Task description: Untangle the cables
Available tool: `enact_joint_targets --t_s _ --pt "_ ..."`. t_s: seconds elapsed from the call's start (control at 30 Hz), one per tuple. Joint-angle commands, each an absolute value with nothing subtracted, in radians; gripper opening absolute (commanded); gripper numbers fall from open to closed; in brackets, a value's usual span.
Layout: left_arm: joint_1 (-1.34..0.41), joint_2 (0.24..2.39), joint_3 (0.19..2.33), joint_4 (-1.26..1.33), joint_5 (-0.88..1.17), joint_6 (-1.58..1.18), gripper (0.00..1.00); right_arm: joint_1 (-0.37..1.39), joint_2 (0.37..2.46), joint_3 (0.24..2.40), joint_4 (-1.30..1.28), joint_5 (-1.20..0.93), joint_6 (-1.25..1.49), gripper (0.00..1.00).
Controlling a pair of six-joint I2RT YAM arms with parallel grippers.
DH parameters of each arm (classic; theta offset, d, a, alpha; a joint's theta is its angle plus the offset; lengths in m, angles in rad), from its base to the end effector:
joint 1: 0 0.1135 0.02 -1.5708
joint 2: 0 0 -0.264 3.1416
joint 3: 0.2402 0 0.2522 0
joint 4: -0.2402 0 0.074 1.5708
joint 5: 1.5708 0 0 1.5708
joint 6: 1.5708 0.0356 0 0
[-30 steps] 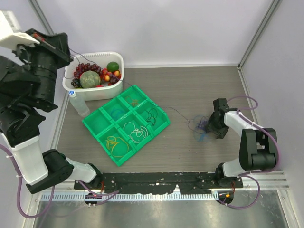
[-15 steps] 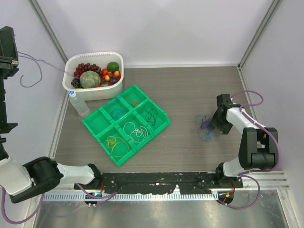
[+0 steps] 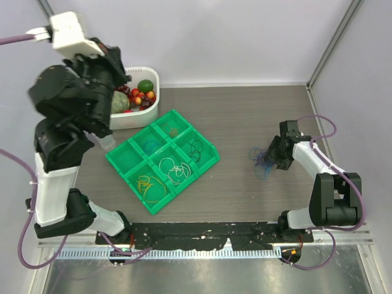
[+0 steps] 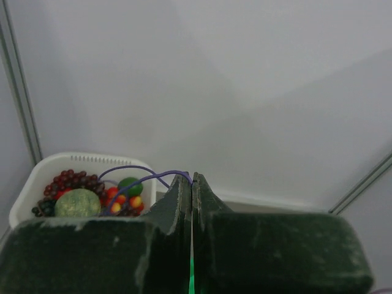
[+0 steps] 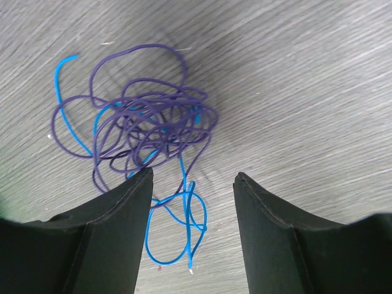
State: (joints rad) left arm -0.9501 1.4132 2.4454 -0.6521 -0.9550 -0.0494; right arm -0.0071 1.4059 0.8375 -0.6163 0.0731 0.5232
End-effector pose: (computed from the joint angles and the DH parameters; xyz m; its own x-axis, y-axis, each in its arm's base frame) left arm 0.1054 -0.0974 0.6504 0.2141 -0.3485 -0.9125 0.0396 0.9365 -0.3483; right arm 0.2566 -0.0044 0.1912 -0.7851 0.5039 -0.3600 0.4928 0.8604 0.1295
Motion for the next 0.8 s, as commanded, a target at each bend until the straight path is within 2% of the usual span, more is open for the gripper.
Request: enact_joint_targets --t_s 0.0,0.33,0.43,0.6,0.77 --pt "-0.954 1.359 2.360 -0.704 -1.015 -0.058 0.00 0.000 1.370 0.851 -0.592 0.015 0.500 0.60" --pt "-0.904 1.302 2.195 -0.592 -1.043 0.067 0.00 0.038 1.332 0.838 -0.607 -0.052 0.488 0.60" --pt "-0.858 1.354 2.244 -0.648 -0.973 0.052 0.00 0.041 1.327 0.827 -0.604 -0.057 0.486 0.59" --pt "-0.759 1.511 2.480 -0.862 -0.926 -0.066 0.00 0.044 1.330 0.830 -0.614 -0.067 0.477 0.59" --pt "-0.706 1.476 2.455 -0.798 -0.999 -0.029 0.00 0.049 1.327 0.828 -0.615 -0.077 0.471 0.59"
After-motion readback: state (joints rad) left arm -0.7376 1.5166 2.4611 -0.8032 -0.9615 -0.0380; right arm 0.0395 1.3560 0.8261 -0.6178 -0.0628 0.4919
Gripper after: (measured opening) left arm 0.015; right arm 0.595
